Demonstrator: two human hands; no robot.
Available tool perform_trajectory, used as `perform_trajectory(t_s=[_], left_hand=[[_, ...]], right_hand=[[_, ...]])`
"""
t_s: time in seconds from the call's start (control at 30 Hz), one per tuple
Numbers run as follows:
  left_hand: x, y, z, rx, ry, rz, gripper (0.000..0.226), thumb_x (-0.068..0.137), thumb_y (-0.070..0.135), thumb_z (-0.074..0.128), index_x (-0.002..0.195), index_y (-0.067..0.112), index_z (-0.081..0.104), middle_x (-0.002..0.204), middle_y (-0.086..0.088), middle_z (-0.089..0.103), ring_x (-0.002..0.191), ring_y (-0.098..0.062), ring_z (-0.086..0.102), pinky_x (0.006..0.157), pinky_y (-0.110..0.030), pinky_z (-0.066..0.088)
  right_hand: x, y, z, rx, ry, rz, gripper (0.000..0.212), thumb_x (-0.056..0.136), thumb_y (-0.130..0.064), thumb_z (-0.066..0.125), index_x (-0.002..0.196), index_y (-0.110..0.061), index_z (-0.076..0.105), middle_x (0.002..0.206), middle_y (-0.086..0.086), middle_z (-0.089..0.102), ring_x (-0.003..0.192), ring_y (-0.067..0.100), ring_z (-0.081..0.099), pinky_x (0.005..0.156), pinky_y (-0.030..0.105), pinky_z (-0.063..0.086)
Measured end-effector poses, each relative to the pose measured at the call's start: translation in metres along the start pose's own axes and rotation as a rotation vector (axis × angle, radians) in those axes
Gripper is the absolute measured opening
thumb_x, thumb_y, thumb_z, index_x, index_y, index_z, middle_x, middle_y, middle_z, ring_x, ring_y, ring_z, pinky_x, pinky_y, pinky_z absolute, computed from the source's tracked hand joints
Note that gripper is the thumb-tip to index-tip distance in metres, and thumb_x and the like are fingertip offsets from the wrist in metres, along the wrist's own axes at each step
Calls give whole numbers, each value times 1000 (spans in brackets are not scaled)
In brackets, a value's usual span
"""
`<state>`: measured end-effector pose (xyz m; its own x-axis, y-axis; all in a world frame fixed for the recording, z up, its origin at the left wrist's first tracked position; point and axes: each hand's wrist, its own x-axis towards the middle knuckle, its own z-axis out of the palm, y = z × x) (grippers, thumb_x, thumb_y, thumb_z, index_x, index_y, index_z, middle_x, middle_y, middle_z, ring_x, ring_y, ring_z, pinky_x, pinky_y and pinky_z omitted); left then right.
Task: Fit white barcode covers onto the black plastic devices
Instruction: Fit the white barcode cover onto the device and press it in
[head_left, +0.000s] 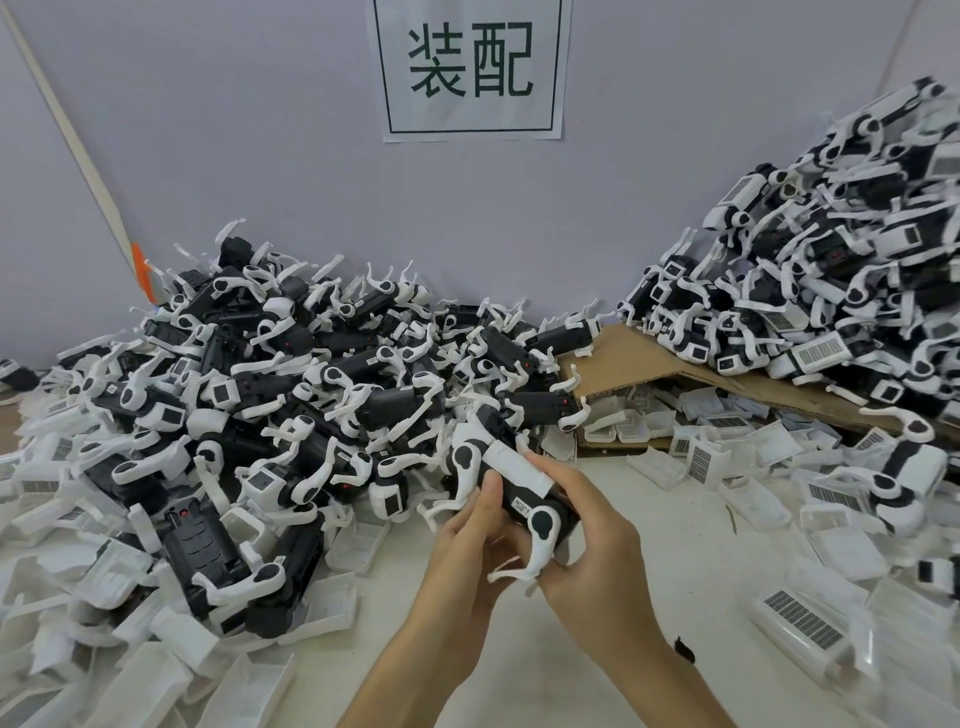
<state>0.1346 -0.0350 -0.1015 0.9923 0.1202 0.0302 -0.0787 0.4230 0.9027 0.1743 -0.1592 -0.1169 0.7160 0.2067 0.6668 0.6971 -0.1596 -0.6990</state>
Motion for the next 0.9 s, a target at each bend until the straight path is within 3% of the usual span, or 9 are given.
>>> perform_trajectory(t_s=[0.13, 0.23, 0.37, 0.53, 0.7, 0.9], left_hand=[[-4, 1, 4, 0, -20, -43, 53, 84, 54, 65, 106, 6, 73, 103, -22, 63, 101, -26, 64, 89, -39, 46], [-4, 2, 3, 7, -48, -30, 42, 86, 51, 72, 104, 14, 77, 94, -13, 72, 97, -25, 70, 81, -33, 55], [-4, 1, 5, 36, -79, -36, 40, 80, 56, 71, 83, 17, 76, 93, -12, 74, 94, -23, 71, 71, -28, 56], [-3, 0, 4, 51, -83, -39, 47, 78, 58, 70, 90, 13, 77, 99, -16, 74, 96, -24, 72, 69, -28, 56], [-3, 2, 6, 79, -72, -18, 61, 77, 59, 70, 111, 9, 74, 108, -20, 72, 102, -29, 69, 83, -36, 51], [-1, 0, 4, 90, -67, -12, 64, 73, 60, 72, 109, 7, 74, 107, -19, 73, 97, -26, 72, 75, -30, 57]], right_hand=[[0, 4, -3, -58, 25, -31, 56, 81, -10, 83, 132, -19, 62, 120, -10, 69, 111, 6, 65, 86, 13, 52], [0, 5, -2, -43, 32, -49, 59, 79, -9, 84, 133, -19, 61, 122, -9, 68, 111, 5, 65, 87, 14, 52], [0, 7, -4, -32, 49, -65, 60, 79, -4, 82, 133, -18, 61, 121, -7, 70, 110, 8, 67, 89, 20, 55], [1, 5, -4, -50, 62, -83, 57, 79, -8, 84, 132, -14, 63, 120, -5, 70, 110, 7, 67, 89, 21, 55], [-1, 4, -5, -37, 76, -76, 50, 80, -20, 76, 129, -16, 65, 111, -4, 73, 101, 7, 69, 82, 20, 56], [-1, 9, -3, -65, 91, -87, 51, 80, -18, 82, 128, -17, 65, 112, -6, 72, 101, 9, 70, 82, 22, 57]])
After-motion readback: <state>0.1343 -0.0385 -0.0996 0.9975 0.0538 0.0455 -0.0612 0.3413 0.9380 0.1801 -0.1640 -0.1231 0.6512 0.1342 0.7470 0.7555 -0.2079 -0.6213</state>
